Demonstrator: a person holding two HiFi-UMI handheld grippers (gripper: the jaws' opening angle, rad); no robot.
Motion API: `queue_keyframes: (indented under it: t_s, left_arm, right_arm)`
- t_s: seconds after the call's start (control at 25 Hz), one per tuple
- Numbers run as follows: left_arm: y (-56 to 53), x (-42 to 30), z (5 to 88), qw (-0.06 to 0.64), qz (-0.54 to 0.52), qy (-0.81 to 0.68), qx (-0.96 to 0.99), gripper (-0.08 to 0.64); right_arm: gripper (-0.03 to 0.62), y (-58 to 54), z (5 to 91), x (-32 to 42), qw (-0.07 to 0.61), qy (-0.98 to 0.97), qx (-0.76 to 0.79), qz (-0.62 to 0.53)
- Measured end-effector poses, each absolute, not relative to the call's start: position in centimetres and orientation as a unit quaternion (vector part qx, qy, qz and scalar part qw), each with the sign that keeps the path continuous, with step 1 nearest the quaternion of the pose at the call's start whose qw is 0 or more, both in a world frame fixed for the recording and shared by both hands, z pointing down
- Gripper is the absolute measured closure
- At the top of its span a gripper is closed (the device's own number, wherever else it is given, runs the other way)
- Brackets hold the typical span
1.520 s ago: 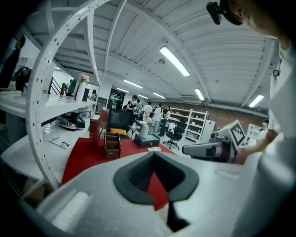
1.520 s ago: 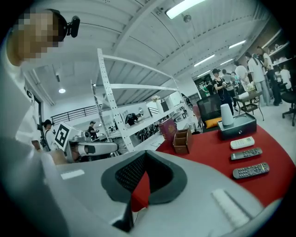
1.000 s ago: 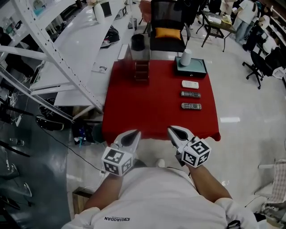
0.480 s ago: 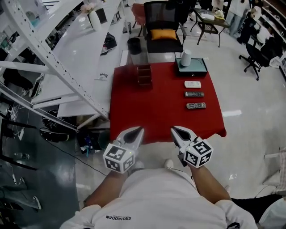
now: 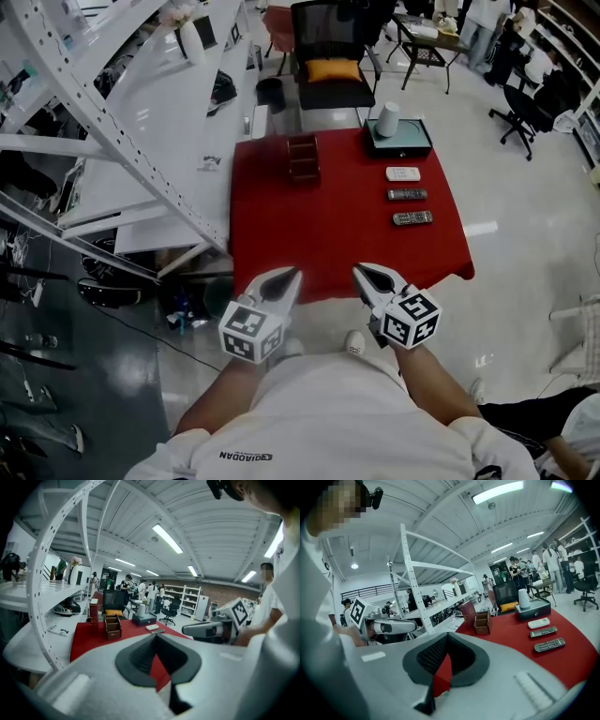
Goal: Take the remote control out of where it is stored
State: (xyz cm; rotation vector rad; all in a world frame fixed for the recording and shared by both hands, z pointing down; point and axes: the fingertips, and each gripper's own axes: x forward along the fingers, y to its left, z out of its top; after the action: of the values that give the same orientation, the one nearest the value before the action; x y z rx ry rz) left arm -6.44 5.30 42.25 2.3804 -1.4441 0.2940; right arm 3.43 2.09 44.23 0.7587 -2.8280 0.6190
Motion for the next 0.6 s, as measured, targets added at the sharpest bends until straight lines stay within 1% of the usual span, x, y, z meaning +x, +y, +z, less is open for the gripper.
queue_keyframes:
  t_s: [0.6]
  left_arm:
    - [5.70,-6.75,42.07,0.166,0.097,-0.509,0.839,0.558]
  right_arm:
    - [0.588,2.06,44.30,3.23,0.081,-0.942,0.255,0.204]
